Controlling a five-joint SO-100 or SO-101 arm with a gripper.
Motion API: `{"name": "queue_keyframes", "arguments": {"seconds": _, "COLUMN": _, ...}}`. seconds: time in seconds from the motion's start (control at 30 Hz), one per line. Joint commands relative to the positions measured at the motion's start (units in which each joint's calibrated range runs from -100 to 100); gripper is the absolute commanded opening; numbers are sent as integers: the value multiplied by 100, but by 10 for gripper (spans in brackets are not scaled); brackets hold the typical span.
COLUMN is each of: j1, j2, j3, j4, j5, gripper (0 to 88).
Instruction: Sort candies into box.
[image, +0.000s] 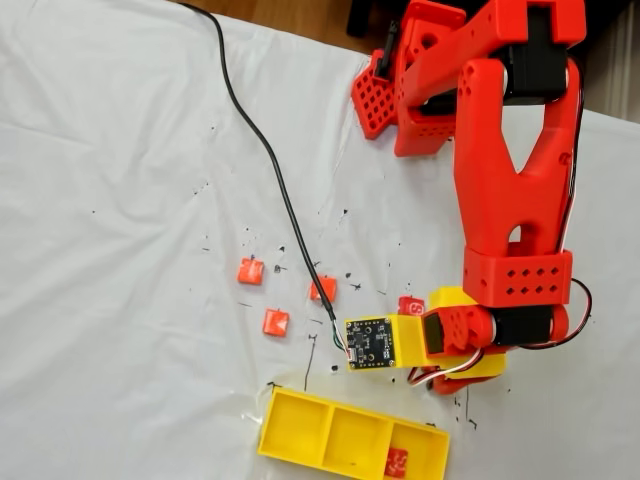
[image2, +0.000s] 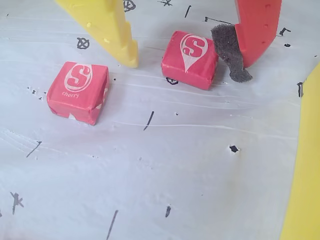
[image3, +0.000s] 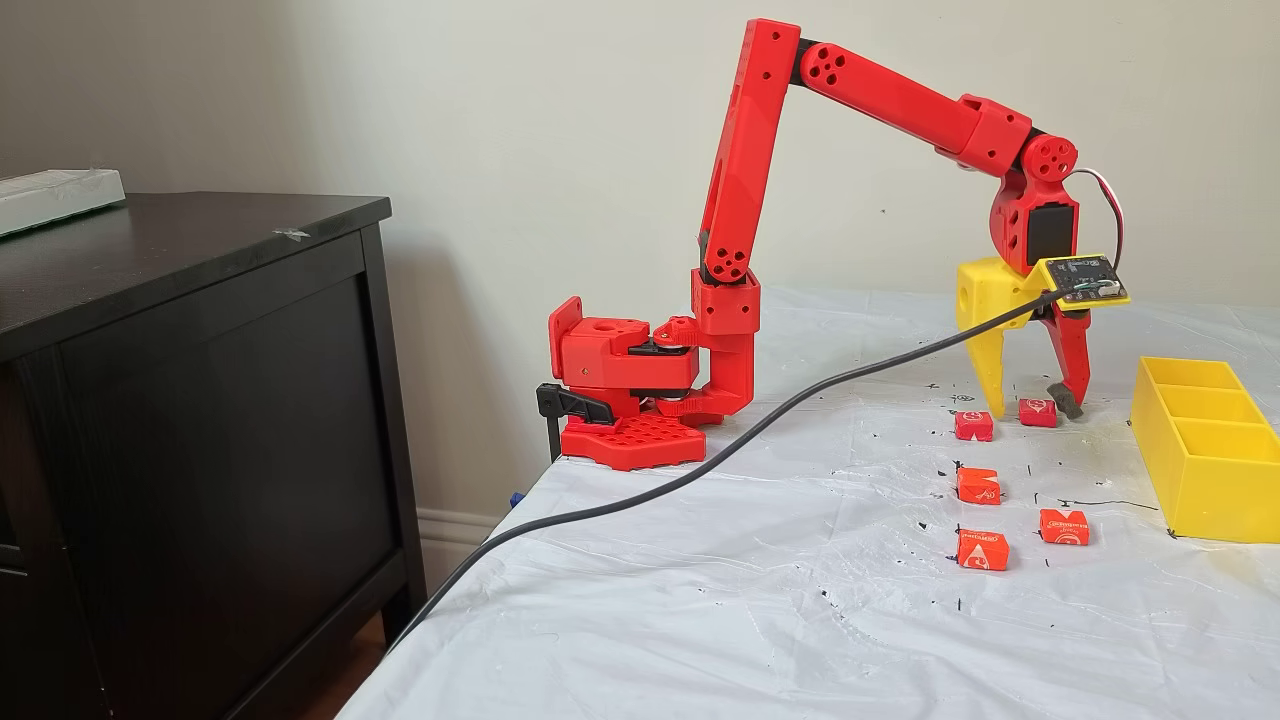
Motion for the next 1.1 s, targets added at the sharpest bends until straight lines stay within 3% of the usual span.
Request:
{"name": "queue_keyframes", "arguments": {"seconds": 0.0, "j1": -120, "j2": -21, "j3": -385, "j4": -78, "j5": -34, "gripper": 236}}
{"name": "queue_keyframes", "arguments": {"seconds": 0.13, "j1": -120, "j2": 72, "j3": -449, "j4": -95, "j5": -39, "gripper": 208}}
{"name": "queue_keyframes", "arguments": {"seconds": 0.27, "j1": -129, "j2": 46, "j3": -449, "j4": -87, "j5": -39, "gripper": 47}}
{"name": "queue_keyframes", "arguments": {"seconds": 0.43, "j1": -102, "j2": -106, "j3": -595, "j4": 159, "j5": -73, "gripper": 4}}
{"name": "queue_keyframes", "arguments": {"seconds": 0.83, "j1": 523, "j2": -2057, "j3": -968, "j4": 396, "j5": 147, "gripper": 2}}
{"name": "queue_keyframes", "arguments": {"seconds": 1.07, "j1": 1212, "j2": -1599, "j3": -2024, "j4": 175, "j5": 278, "gripper": 2}}
